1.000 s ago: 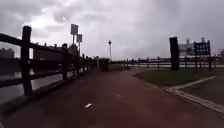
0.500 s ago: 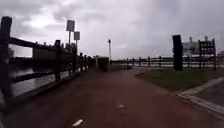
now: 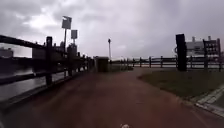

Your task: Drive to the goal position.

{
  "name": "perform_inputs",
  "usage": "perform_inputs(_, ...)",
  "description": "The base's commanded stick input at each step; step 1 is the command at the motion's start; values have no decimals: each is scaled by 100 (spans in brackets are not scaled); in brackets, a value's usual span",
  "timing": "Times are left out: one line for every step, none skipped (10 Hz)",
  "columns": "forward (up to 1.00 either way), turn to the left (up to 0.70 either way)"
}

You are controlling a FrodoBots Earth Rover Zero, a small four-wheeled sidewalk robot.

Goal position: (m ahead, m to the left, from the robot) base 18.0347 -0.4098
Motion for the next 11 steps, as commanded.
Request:
perform_inputs(100, 0)
perform_inputs(100, 0)
perform_inputs(100, 0)
perform_inputs(100, 0)
perform_inputs(100, 0)
perform_inputs(100, 0)
perform_inputs(100, 0)
perform_inputs(100, 0)
perform_inputs(100, 0)
perform_inputs(100, 0)
perform_inputs(100, 0)
